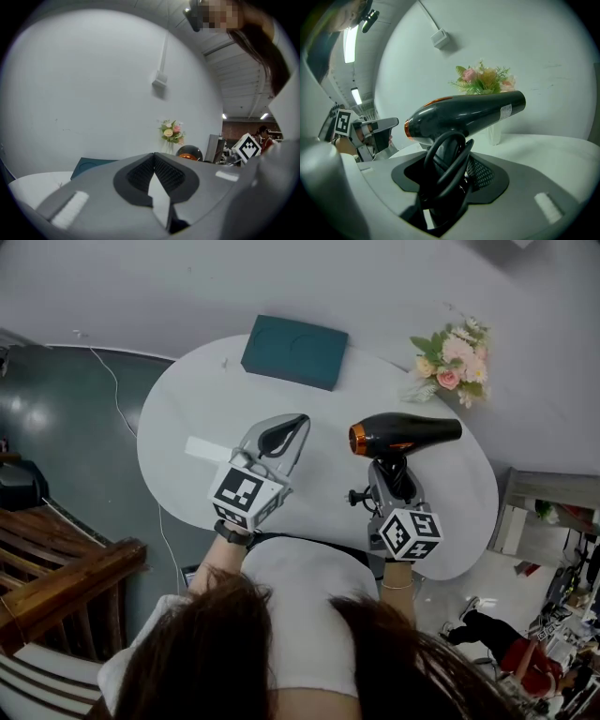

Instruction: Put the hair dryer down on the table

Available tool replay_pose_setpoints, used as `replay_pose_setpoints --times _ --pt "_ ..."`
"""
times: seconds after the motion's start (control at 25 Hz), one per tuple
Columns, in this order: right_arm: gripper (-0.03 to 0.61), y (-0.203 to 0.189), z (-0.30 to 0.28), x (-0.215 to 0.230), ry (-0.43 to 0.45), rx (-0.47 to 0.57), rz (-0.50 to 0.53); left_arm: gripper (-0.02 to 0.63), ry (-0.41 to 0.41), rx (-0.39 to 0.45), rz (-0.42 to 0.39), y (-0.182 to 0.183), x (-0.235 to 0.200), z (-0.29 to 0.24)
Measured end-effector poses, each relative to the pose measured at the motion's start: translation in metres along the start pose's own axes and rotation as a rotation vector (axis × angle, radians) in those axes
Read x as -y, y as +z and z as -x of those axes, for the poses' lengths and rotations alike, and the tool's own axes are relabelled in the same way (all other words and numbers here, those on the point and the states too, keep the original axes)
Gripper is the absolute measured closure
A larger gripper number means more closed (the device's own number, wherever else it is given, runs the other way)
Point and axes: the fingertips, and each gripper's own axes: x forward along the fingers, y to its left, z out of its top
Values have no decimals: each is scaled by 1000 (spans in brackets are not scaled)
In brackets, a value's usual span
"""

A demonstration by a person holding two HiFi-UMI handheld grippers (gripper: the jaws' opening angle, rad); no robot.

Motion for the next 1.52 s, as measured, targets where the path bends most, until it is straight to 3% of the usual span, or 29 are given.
replay_pose_setpoints --times 0.76,1.52 --pt "353 -90 -35 19 -34 -190 -52 555 -24 -68 55 -58 12 -13" --pt "353 -121 -59 22 -58 -255 -58 555 -9 -123 118 -105 12 -20"
